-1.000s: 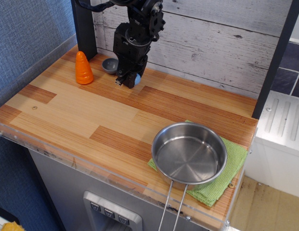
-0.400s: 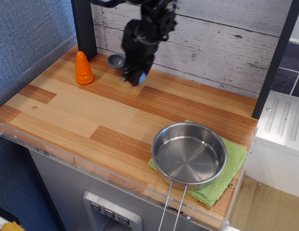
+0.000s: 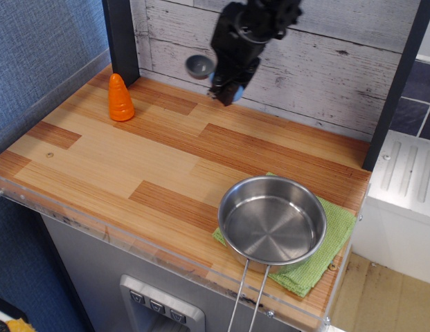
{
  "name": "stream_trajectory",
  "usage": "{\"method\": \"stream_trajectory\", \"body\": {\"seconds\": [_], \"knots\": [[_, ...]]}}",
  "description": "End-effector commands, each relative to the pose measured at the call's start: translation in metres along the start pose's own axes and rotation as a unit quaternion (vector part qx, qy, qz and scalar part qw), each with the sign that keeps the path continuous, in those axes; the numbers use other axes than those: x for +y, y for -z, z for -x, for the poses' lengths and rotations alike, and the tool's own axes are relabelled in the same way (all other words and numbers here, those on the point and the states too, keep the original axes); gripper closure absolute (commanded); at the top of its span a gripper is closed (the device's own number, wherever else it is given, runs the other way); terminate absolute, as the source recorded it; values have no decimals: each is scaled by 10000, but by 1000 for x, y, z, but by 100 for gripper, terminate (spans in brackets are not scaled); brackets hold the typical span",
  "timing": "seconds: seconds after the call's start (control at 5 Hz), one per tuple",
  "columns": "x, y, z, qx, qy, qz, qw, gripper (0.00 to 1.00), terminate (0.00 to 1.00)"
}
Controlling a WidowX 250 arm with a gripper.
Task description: Move the spoon from corner to other side of the table.
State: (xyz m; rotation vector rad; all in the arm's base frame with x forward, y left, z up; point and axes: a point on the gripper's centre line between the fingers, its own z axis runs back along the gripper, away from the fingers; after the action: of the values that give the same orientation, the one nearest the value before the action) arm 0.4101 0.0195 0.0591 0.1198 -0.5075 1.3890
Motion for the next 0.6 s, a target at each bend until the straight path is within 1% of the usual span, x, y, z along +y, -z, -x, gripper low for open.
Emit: {"method": "stream_trajectory", "body": {"seconds": [0.0, 0.2, 0.4], "knots": [[-11, -65, 43, 205, 146, 717, 9971, 100, 0], [-2, -74, 76, 383, 314, 719, 9962, 100, 0], [8, -77, 99, 473, 486, 658, 9955, 100, 0]]}}
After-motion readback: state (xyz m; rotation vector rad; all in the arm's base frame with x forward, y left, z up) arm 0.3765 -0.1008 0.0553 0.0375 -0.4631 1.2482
